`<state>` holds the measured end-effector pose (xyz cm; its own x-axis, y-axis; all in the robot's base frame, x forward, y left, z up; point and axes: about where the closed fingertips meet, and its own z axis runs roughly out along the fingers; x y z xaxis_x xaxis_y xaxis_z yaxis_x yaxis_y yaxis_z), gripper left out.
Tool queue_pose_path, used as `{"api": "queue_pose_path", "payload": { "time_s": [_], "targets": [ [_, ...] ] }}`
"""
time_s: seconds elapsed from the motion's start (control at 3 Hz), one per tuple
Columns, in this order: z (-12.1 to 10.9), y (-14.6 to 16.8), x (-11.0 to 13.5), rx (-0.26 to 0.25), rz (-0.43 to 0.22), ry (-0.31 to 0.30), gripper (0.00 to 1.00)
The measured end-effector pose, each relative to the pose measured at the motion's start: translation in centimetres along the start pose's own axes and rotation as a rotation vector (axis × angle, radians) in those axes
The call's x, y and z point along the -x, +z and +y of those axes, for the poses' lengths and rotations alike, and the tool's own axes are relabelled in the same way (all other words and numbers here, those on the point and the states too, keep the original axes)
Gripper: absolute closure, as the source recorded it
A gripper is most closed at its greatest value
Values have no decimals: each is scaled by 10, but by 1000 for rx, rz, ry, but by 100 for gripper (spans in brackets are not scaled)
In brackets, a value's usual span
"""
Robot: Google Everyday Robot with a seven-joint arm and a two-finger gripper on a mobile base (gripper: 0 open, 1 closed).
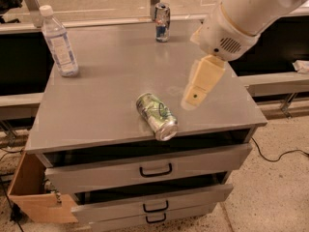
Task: Move blue plastic bottle near redbull can
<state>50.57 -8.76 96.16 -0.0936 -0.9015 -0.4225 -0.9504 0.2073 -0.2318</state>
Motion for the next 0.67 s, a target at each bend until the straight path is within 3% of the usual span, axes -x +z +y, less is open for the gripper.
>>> {"api": "queue_pose_path", "payload": {
  "time_s": [0.33, 0.67],
  "targets": [
    [-3, 38, 80, 34, -122, -50, 0],
    [-3, 38, 80, 34, -122, -50, 0]
  ]
}}
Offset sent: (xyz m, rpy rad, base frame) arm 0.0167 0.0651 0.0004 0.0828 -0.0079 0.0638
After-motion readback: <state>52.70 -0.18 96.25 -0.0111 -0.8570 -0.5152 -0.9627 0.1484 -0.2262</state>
